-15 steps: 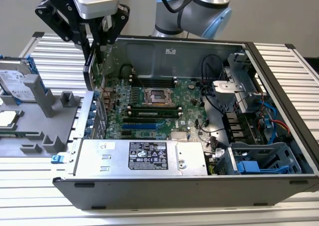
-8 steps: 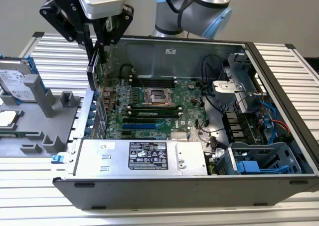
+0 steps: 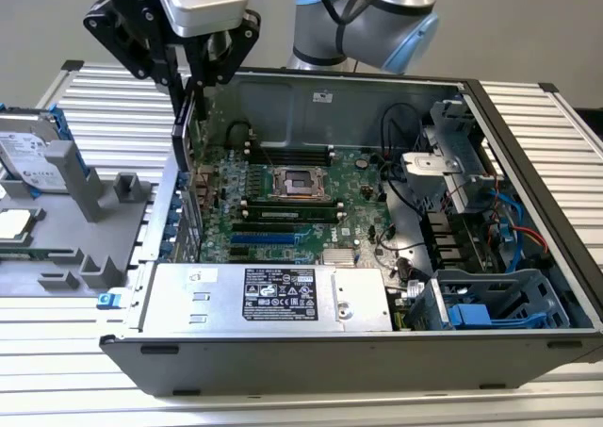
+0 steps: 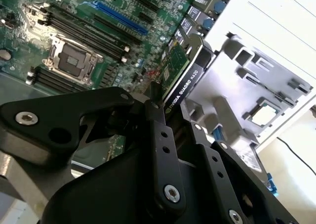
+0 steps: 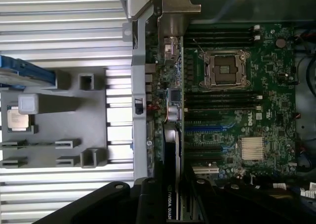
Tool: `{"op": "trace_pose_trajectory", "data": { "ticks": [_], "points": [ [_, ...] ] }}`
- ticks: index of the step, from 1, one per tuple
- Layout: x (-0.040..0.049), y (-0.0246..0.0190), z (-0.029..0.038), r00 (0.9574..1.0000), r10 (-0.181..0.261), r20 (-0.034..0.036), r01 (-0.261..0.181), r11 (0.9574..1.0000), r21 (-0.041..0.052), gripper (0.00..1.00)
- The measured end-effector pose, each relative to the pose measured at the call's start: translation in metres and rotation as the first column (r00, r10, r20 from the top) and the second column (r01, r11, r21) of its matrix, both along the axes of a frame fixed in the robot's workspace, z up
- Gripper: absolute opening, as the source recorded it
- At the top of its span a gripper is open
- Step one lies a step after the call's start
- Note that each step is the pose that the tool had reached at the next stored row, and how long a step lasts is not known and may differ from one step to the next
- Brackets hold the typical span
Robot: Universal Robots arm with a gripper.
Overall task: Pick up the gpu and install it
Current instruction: 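Pick up the gpu and move the gpu toward the slot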
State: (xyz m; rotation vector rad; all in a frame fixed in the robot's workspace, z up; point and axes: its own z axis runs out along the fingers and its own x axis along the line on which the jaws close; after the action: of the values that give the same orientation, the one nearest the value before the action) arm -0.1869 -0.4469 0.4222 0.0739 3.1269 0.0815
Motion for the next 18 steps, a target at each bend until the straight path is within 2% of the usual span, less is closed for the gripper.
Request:
{"op": "trace_pose_trajectory", "data": {
  "ticks": [18],
  "points": [
    [0.0146, 0.0, 0.0, 1.0, 0.0, 0.0, 0.0, 1.0, 0.0, 0.0]
  ]
}}
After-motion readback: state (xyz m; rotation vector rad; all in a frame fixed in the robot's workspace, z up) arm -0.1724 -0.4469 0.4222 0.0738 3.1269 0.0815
